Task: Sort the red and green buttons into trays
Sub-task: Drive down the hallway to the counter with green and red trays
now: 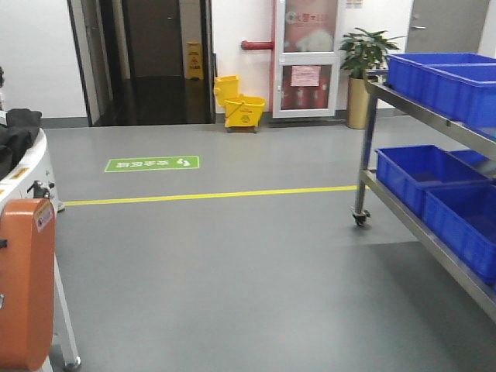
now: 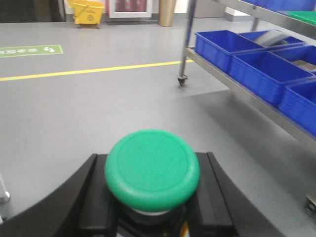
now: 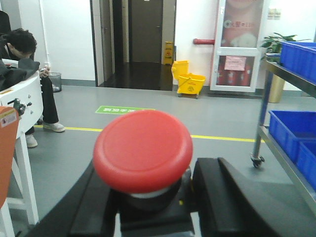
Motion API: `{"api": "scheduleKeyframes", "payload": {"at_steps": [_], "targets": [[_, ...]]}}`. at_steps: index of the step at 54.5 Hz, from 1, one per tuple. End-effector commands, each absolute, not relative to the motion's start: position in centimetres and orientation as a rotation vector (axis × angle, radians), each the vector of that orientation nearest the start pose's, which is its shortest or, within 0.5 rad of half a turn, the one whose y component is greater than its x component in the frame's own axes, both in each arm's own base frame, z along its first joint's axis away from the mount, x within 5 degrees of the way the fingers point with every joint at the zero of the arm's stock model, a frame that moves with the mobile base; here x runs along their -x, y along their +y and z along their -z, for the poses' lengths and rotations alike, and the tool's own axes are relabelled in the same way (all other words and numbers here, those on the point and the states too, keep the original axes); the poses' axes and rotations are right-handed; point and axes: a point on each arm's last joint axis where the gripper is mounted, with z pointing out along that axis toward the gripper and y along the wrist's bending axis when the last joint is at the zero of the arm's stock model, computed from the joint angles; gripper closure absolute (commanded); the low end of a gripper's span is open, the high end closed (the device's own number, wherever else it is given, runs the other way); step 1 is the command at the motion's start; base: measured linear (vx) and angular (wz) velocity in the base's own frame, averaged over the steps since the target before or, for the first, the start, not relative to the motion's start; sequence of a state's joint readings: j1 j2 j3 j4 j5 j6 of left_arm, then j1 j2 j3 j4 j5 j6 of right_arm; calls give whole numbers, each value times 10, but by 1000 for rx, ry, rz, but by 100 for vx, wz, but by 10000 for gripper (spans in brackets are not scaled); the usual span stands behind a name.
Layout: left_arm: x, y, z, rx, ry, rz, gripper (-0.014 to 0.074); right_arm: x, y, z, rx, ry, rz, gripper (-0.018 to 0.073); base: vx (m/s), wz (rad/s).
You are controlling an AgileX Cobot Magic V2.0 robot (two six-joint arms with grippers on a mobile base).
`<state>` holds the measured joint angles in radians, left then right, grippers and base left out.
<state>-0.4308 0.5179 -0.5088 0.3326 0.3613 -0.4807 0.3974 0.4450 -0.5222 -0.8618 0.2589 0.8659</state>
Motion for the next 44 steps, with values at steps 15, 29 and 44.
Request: {"api": "scheduleKeyframes", "payload": {"at_steps": [15,29,44], "targets": [[-104,-39,-331,-174,1734,360,596,-93,24,-356,184,1502,-197,569,57,20],[-104,-39,-331,-174,1734,360,596,-93,24,-356,184,1502,-197,569,59,3],[-104,-39,-331,-174,1734,360,596,-93,24,-356,184,1502,-197,569,59,-21]]}}
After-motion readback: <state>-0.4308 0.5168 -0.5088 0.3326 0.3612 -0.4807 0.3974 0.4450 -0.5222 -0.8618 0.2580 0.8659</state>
